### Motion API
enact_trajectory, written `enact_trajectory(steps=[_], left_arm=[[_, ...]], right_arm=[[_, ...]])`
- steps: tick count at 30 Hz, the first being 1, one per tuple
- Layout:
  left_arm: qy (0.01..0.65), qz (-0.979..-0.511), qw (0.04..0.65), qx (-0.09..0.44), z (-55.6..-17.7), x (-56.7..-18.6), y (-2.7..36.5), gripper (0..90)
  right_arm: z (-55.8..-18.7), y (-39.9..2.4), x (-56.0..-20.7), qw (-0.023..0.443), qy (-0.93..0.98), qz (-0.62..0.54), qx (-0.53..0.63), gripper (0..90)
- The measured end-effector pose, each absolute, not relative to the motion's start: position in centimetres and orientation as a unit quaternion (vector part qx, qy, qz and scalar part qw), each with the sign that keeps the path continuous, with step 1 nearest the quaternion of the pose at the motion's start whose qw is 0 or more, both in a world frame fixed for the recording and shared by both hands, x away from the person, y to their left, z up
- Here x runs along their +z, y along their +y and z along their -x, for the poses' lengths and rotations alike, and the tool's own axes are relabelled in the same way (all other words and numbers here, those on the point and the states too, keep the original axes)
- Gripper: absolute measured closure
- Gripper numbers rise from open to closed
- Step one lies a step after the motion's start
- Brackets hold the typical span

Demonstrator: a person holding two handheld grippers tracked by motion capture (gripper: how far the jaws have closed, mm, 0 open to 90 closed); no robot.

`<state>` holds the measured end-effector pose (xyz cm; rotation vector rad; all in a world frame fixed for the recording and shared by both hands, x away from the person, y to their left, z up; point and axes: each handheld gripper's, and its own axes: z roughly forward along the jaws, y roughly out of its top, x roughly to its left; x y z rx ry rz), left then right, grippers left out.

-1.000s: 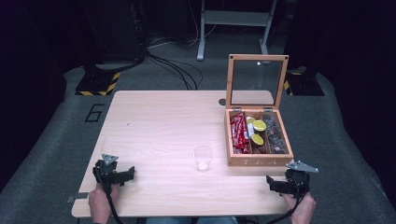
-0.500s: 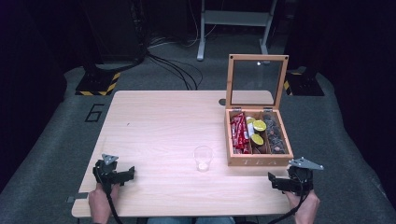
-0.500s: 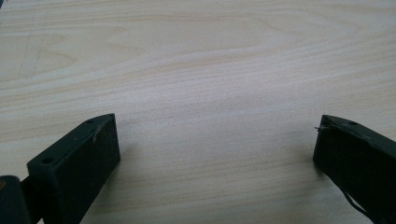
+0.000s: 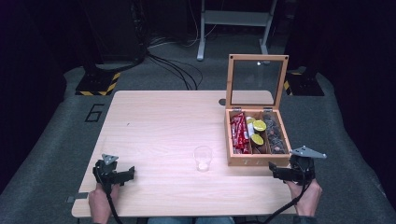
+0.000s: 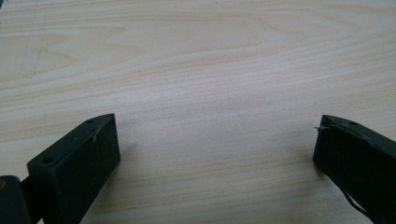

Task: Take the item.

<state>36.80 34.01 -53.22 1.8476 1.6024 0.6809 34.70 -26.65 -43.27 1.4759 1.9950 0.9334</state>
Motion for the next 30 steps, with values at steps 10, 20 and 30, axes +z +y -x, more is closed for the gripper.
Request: enact_trajectory(steps=[10,20,30], left_arm=[[0.603,-0.695,0.297,0.256,-36.8,-53.2,34.0,0.3],[0.603,-0.695,0.297,0.256,-36.8,-53.2,34.0,0.3],[0.603,-0.695,0.297,0.256,-36.8,-53.2,34.0,0.3]], right_arm=[[-37.7,-27.2,-42.6,0.236,0.735,-0.543,0.33,5.6],[-40.2,-28.0,-42.9,0.217,0.728,-0.558,0.335,15.3],[-41.9,-28.5,-43.7,0.2,0.717,-0.58,0.33,39.6]])
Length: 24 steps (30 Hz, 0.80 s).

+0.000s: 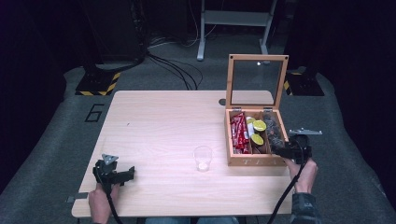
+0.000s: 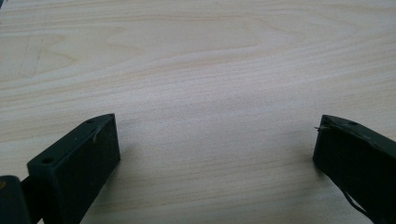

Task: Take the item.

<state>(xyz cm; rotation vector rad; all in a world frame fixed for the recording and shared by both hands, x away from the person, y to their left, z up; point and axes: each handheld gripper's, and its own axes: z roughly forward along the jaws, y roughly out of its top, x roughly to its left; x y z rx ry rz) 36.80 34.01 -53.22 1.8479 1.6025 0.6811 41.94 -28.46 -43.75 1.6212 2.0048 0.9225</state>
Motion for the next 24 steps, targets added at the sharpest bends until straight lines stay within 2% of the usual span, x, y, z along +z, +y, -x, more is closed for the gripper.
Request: enact_trajectory(steps=[7,18,24], left_arm=[[0.603,-0.695,0.297,0.256,-36.8,-53.2,34.0,0.3],[0.603,-0.695,0.297,0.256,-36.8,-53.2,34.0,0.3],[0.603,-0.695,0.297,0.256,-36.8,-53.2,34.0,0.3]], right_arm=[[-42.8,-28.3,-44.2,0.193,0.717,-0.588,0.319,53.3],[-43.3,-28.2,-44.7,0.184,0.723,-0.596,0.297,66.8],[-43.3,-28.3,-44.9,0.179,0.725,-0.596,0.294,80.6]])
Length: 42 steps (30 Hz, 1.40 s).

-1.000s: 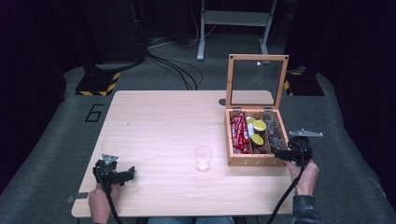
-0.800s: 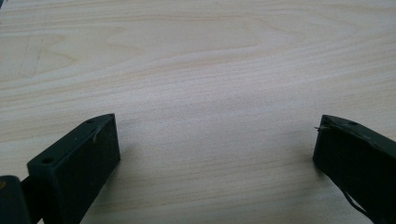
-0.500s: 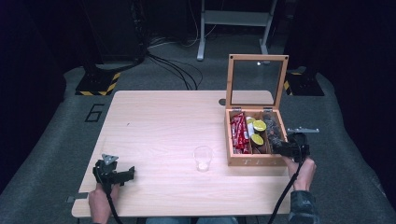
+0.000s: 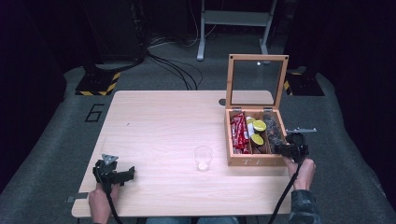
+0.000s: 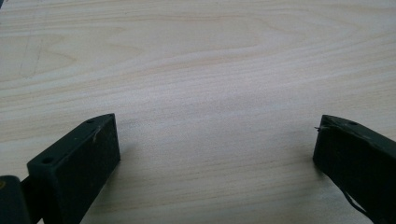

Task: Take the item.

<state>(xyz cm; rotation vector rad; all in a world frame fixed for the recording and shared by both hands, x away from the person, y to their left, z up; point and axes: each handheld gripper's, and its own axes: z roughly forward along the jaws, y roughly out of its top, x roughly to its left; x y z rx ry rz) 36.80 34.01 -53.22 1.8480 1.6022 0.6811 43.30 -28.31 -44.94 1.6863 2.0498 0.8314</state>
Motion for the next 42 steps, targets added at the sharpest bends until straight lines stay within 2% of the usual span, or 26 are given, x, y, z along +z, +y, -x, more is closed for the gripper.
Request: enact_trajectory(steps=[8,28,33,42], left_arm=[[0.603,-0.695,0.297,0.256,-36.8,-53.2,34.0,0.3],[0.603,-0.695,0.297,0.256,-36.8,-53.2,34.0,0.3],[0.603,-0.695,0.297,0.256,-36.8,-53.2,34.0,0.3],[0.603,-0.695,0.297,0.256,-36.8,-53.2,34.0,0.3]], right_arm=[[-42.8,-28.0,-44.5,0.196,0.724,-0.589,0.301,86.1],[-41.4,-27.1,-40.7,0.231,0.728,-0.56,0.32,86.8],[-40.5,-26.9,-39.7,0.211,0.72,-0.546,0.373,86.8],[-40.0,-25.2,-38.5,0.209,0.73,-0.52,0.392,86.9]])
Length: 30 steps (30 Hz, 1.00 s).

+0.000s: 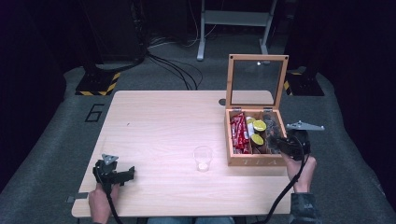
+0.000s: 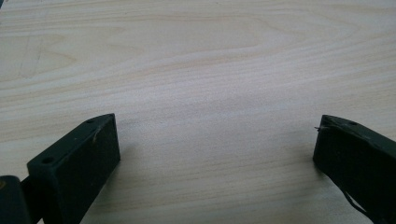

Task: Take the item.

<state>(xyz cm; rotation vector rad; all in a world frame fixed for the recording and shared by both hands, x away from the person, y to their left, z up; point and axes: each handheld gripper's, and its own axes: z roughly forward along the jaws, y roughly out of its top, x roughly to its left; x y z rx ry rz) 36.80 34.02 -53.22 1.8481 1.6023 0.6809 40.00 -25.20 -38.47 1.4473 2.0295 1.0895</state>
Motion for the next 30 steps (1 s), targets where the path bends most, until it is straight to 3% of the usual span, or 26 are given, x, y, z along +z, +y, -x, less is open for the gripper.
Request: enact_trajectory(steps=[8,30], left_arm=[[0.603,-0.695,0.297,0.256,-36.8,-53.2,34.0,0.3],[0.602,-0.696,0.296,0.256,-36.8,-53.2,34.0,0.3]], right_arm=[[-39.8,-22.9,-37.2,0.207,0.749,-0.489,0.397,86.9],[-39.5,-16.7,-36.7,0.146,0.779,-0.419,0.442,87.0]])
